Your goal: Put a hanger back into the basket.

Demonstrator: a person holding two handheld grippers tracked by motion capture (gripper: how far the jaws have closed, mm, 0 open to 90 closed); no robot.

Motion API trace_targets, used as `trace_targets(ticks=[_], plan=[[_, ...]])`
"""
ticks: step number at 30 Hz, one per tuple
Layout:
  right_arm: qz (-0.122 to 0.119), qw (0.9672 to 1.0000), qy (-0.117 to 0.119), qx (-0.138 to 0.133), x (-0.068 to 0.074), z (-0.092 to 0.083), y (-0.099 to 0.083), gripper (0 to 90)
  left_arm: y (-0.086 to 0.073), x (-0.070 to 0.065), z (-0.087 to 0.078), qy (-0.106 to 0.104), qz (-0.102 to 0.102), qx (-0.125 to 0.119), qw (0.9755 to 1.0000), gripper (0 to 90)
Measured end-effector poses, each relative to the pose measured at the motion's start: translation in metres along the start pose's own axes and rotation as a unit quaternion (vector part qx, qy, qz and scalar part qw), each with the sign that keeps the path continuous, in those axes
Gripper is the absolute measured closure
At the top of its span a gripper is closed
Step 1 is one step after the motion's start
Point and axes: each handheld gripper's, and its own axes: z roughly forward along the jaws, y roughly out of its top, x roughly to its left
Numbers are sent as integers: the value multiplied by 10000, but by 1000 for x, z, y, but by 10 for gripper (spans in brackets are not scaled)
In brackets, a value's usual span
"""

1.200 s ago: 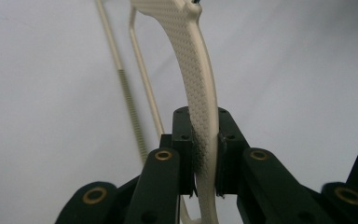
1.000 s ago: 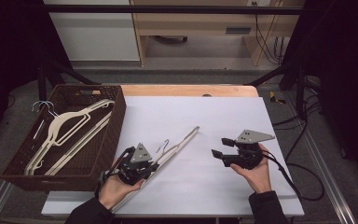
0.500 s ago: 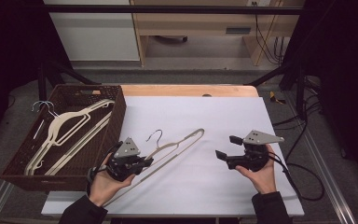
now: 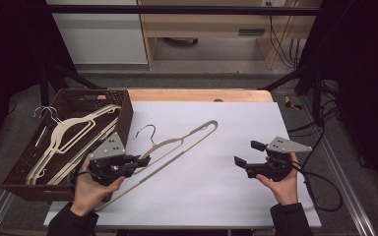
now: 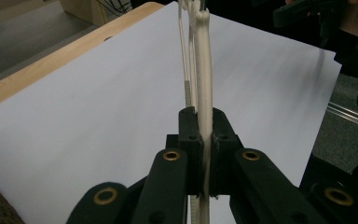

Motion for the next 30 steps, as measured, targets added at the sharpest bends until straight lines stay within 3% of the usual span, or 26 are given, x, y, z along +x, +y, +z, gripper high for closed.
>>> trace_targets(ticks=[7, 15, 20, 30], plan=[[2, 10000, -35, -42, -1, -3, 0, 136, 16, 20, -24, 8, 36, -126, 9999, 861], [25, 9999, -115, -58, -1, -3, -1, 98, 24, 54, -51, 254, -27, -198, 9995, 861], [26, 9998, -170, -91, -1, -6, -2, 79, 23, 78, -67, 296, -120, -278, 9991, 861], [47, 9997, -241, -96, 0, -6, -4, 46, 6, 124, -87, 650, -294, -267, 9971, 861]])
